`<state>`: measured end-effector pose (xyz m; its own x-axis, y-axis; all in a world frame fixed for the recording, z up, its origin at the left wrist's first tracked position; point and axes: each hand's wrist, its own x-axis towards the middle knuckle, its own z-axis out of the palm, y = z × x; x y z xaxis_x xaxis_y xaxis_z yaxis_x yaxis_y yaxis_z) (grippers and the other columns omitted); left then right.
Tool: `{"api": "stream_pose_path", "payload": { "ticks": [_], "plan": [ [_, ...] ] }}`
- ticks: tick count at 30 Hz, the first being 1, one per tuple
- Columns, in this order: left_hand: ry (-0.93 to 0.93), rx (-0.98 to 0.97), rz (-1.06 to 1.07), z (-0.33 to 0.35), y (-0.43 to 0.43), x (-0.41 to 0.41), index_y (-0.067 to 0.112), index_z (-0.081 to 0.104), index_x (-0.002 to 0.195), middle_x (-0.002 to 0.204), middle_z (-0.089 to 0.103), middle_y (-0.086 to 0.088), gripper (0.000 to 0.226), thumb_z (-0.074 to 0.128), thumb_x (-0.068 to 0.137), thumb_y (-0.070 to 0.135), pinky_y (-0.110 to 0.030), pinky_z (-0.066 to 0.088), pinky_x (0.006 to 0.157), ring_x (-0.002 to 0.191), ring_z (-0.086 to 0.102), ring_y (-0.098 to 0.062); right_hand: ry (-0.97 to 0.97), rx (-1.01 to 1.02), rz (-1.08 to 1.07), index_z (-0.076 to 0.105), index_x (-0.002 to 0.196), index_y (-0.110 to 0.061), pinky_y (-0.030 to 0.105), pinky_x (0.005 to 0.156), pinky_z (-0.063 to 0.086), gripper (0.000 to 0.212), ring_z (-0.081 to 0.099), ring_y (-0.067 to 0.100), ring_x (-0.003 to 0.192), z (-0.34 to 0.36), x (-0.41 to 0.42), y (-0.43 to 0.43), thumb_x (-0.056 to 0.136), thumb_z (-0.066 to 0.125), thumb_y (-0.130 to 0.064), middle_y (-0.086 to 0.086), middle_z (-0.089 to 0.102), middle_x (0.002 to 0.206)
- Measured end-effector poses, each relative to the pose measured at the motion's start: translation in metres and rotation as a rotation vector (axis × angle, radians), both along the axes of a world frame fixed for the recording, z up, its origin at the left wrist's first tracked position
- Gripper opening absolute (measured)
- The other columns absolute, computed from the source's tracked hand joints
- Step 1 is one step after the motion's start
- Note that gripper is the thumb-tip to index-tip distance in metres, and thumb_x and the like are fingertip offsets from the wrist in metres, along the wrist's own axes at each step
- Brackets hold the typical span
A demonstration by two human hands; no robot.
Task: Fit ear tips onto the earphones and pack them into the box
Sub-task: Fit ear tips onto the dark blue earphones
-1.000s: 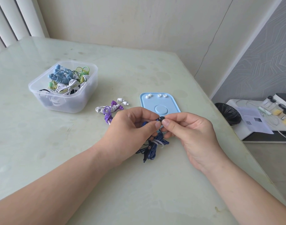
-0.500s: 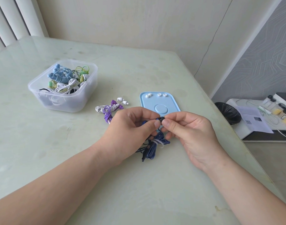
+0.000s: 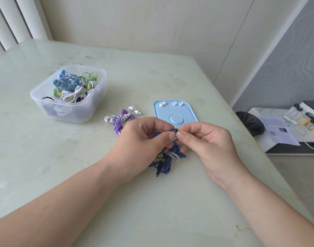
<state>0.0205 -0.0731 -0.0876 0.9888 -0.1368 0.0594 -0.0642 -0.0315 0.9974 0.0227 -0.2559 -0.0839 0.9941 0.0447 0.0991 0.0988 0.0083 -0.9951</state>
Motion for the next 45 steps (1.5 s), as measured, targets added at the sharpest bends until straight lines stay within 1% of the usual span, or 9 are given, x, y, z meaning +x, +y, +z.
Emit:
{"api": "stream_pose_path", "payload": {
  "ticks": [5, 10, 15, 21, 25, 30, 36, 40, 45],
  "plan": [
    [-0.03, 0.025, 0.027, -0.001, -0.001, -0.001, 0.009, 0.074, 0.097, 0.084, 0.079, -0.004, 0.005, 0.075, 0.092, 0.008, -0.02, 0.056, 0.068, 0.072, 0.073, -0.014, -0.009, -0.04, -0.019, 0.075, 0.092, -0.002, 0.033, 0.067, 0.057, 0.004, 0.072, 0.025, 0.078, -0.003, 0.001, 0.0, 0.089, 0.074, 0.0, 0.018, 0.078, 0.089],
    [-0.024, -0.008, 0.019, -0.001, -0.001, -0.002, 0.01, 0.075, 0.097, 0.079, 0.078, 0.002, 0.007, 0.074, 0.093, 0.006, -0.02, 0.056, 0.068, 0.069, 0.072, -0.012, -0.216, -0.258, -0.016, 0.076, 0.09, -0.013, 0.051, 0.079, 0.062, 0.012, 0.075, 0.029, 0.081, -0.003, 0.001, -0.005, 0.087, 0.077, -0.002, 0.007, 0.078, 0.084],
    [-0.016, -0.037, 0.005, 0.001, -0.001, -0.001, 0.007, 0.076, 0.098, 0.082, 0.079, 0.0, 0.007, 0.073, 0.093, 0.004, -0.02, 0.056, 0.067, 0.069, 0.072, -0.012, -0.085, -0.07, 0.011, 0.076, 0.089, -0.005, 0.029, 0.073, 0.058, 0.008, 0.072, 0.02, 0.074, 0.0, 0.001, -0.005, 0.087, 0.076, 0.002, 0.012, 0.078, 0.083],
    [-0.05, -0.02, 0.002, 0.0, -0.002, -0.003, 0.009, 0.076, 0.099, 0.084, 0.079, 0.0, 0.009, 0.074, 0.092, 0.005, -0.02, 0.056, 0.069, 0.071, 0.073, -0.012, -0.027, -0.015, 0.041, 0.074, 0.093, 0.0, 0.033, 0.075, 0.058, 0.005, 0.07, 0.027, 0.08, -0.001, 0.003, -0.008, 0.089, 0.074, -0.002, 0.02, 0.077, 0.09],
    [-0.054, -0.007, 0.01, -0.001, -0.001, -0.003, 0.01, 0.076, 0.099, 0.081, 0.078, 0.004, 0.009, 0.074, 0.092, 0.006, -0.021, 0.056, 0.069, 0.071, 0.073, -0.011, -0.046, -0.005, 0.056, 0.074, 0.088, -0.002, 0.028, 0.072, 0.058, 0.006, 0.07, 0.021, 0.073, 0.002, 0.003, -0.01, 0.085, 0.075, 0.002, 0.013, 0.076, 0.082],
    [-0.067, 0.035, -0.042, -0.001, 0.0, -0.002, 0.009, 0.077, 0.101, 0.088, 0.08, -0.007, 0.008, 0.072, 0.094, 0.008, -0.034, 0.063, 0.079, 0.08, 0.076, -0.023, -0.022, -0.013, 0.081, 0.073, 0.09, -0.002, 0.027, 0.072, 0.057, 0.008, 0.069, 0.022, 0.071, 0.001, 0.004, -0.012, 0.084, 0.076, 0.003, 0.012, 0.076, 0.081],
    [-0.038, 0.009, -0.057, -0.001, 0.001, -0.002, 0.007, 0.077, 0.098, 0.083, 0.079, -0.006, 0.008, 0.071, 0.095, 0.005, -0.024, 0.058, 0.071, 0.073, 0.071, -0.016, -0.106, -0.145, 0.126, 0.072, 0.09, -0.004, 0.03, 0.074, 0.057, 0.008, 0.068, 0.019, 0.075, 0.003, 0.003, -0.012, 0.09, 0.072, 0.004, 0.009, 0.074, 0.081],
    [-0.014, -0.012, -0.052, -0.001, 0.001, -0.001, 0.006, 0.077, 0.098, 0.081, 0.077, -0.005, 0.008, 0.07, 0.095, 0.003, -0.021, 0.056, 0.069, 0.07, 0.07, -0.014, -0.155, -0.216, 0.144, 0.07, 0.09, -0.005, 0.036, 0.076, 0.057, 0.009, 0.067, 0.023, 0.076, 0.003, 0.002, -0.012, 0.093, 0.069, 0.003, 0.013, 0.073, 0.083],
    [0.013, -0.027, -0.044, -0.001, 0.001, 0.0, 0.006, 0.076, 0.097, 0.079, 0.076, -0.004, 0.009, 0.068, 0.096, 0.003, -0.021, 0.056, 0.068, 0.069, 0.07, -0.013, -0.159, -0.23, 0.162, 0.069, 0.089, -0.008, 0.022, 0.071, 0.052, 0.013, 0.066, 0.011, 0.072, 0.002, 0.001, -0.008, 0.093, 0.068, 0.003, -0.004, 0.072, 0.078]
  ]
}}
